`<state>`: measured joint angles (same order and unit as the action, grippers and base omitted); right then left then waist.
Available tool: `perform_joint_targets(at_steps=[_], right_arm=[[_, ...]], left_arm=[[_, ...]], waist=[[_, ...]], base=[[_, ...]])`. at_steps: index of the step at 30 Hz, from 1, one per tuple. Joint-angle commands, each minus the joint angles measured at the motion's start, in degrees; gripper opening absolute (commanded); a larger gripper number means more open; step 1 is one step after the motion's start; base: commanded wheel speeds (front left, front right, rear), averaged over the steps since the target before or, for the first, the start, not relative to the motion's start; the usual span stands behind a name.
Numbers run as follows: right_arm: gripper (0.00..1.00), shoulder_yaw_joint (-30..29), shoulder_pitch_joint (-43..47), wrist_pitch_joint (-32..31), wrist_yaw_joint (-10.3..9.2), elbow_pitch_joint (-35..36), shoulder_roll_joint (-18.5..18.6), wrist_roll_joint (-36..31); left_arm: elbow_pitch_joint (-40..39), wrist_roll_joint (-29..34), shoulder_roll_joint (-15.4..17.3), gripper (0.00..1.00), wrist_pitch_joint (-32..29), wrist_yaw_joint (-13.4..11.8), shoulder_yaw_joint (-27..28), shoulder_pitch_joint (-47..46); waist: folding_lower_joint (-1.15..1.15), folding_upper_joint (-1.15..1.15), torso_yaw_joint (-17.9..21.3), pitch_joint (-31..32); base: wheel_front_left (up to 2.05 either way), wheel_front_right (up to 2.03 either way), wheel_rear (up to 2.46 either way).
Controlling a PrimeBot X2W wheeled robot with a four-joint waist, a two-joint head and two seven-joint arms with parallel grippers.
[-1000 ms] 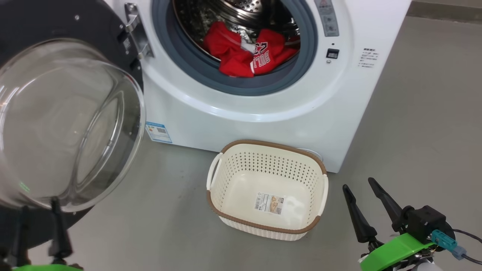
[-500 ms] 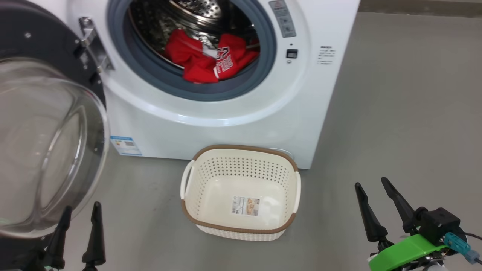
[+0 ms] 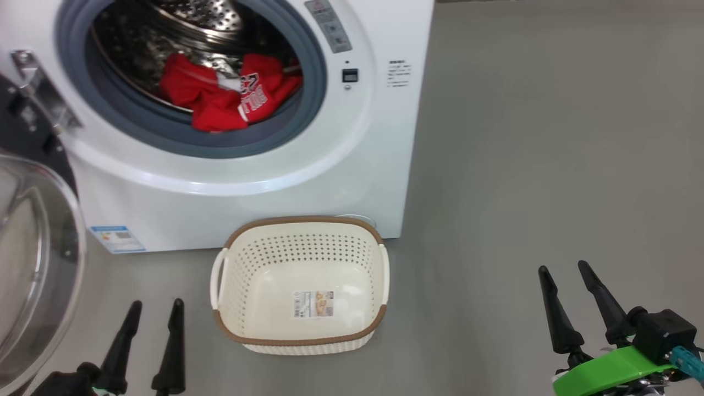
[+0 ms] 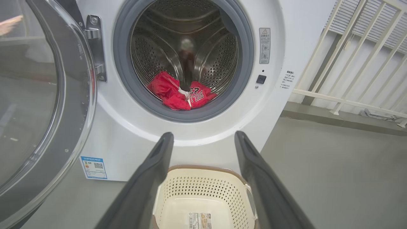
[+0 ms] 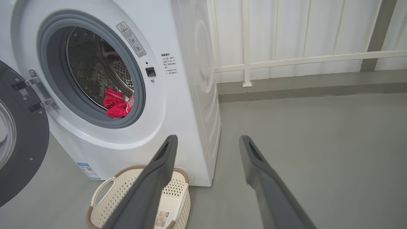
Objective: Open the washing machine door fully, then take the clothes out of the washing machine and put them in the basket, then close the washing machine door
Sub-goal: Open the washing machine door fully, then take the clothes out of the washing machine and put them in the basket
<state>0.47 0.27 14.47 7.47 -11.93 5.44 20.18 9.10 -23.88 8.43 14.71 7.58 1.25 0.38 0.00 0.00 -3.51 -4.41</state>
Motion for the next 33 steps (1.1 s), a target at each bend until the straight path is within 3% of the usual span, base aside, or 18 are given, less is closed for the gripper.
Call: perform_joint_targets(at_steps=[1, 12, 33], right_arm=[[1.00, 0.5, 0.0, 0.5, 0.02, 1.7, 0.5, -0.2], [1.00, -1.6, 0.6, 0.5, 0.02, 2.4, -0.3, -0.7], [1.00, -1.2, 0.3, 0.5, 0.02, 2.4, -0.5, -1.1]], left_arm=[[-1.8, -0.8, 1.3, 1.00, 0.3, -0.1, 1.4, -0.7], [-2.2, -1.2, 1.3, 1.00, 0.3, -0.1, -1.2, -1.7], [-2.7, -1.4, 1.9, 1.00, 0.3, -0.1, -0.5, -2.2]], waist=[[0.00, 0.00, 2.4, -0.6], [0.00, 0.00, 5.0, -1.4], [0.00, 0.00, 4.3, -1.0]], base=[[0.00, 0.00, 0.00], [0.00, 0.00, 0.00], [0.00, -0.01, 0.00]])
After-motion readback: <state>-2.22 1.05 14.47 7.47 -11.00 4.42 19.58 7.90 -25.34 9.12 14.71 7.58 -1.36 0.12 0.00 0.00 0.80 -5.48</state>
